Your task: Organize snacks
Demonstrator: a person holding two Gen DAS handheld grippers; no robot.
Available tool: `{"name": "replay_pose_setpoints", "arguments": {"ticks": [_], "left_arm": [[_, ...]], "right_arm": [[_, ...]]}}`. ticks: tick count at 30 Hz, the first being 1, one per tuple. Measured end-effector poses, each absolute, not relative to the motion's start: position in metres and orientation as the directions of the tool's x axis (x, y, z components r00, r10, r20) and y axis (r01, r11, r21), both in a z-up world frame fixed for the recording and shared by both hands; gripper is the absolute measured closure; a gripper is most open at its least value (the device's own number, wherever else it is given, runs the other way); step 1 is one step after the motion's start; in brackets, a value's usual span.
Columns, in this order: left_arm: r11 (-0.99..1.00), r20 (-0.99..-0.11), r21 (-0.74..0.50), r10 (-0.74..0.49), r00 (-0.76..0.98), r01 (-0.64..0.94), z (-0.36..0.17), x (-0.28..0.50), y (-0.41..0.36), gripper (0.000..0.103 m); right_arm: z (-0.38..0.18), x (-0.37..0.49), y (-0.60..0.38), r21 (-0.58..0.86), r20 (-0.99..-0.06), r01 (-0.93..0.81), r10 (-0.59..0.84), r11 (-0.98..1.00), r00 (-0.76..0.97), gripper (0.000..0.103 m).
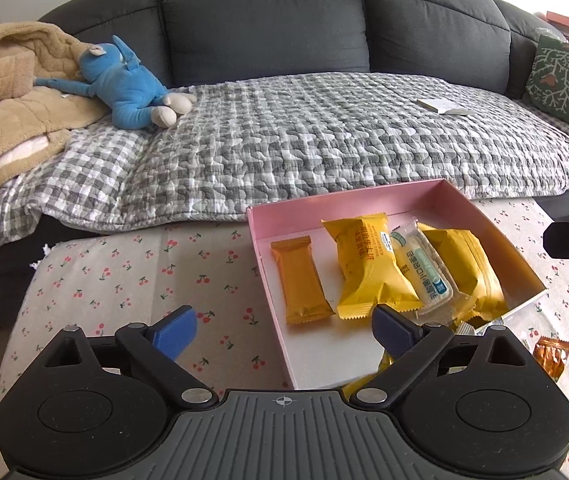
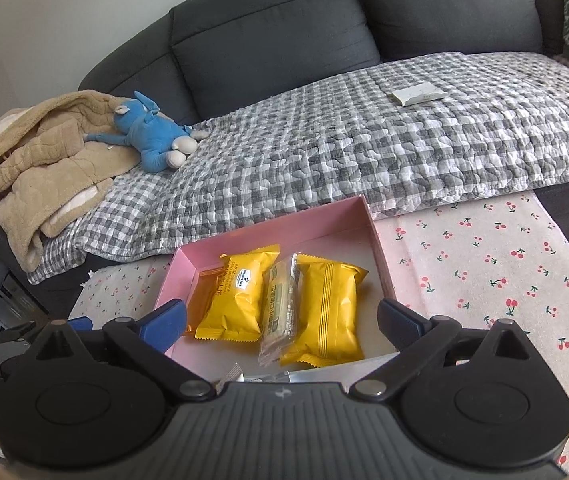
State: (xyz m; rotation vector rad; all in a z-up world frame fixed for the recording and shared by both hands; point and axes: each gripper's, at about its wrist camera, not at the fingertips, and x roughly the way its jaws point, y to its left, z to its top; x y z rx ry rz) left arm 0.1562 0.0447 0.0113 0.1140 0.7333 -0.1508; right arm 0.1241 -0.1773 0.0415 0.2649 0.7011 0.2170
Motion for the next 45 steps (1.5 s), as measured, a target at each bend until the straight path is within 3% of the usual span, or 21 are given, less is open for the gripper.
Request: {"name": "replay_pose_setpoints", "arguments": {"ticks": [6,20,33,45], "left_arm": [[0.977,-0.66,0.045,-0.127,0.74,0.208,0.006,0.123,0.05,0.006],[0.957,-0.616,0.007,-0.224,0.755,0.289,-0.011,0.072,0.06,0.005],[0.935,-0.637,-0.014,-0.282,0.718,0.355,-0.029,0.046,0.065,0.004],[0.912,-0.662,0.043,-0.279,0.696,0.407,-0.056,0.025,0.062,0.004]], "right_arm": [[0.046,0.103,-0.16,0.205,-0.606,-0.161,0.254,0.966,0.754,0.0],[0.031,0.066,-0.149,0.114,-0.6,-0.227,0.249,0.967,0.76,0.0],[0.01,0.035,-0.152,0.025,-0.579,-0.291,0.251,0.956,0.776,0.0],[-0.015,0.014,-0.153,0.003,-0.6,-0.334,0.268,0.943,0.753,0.0]]}}
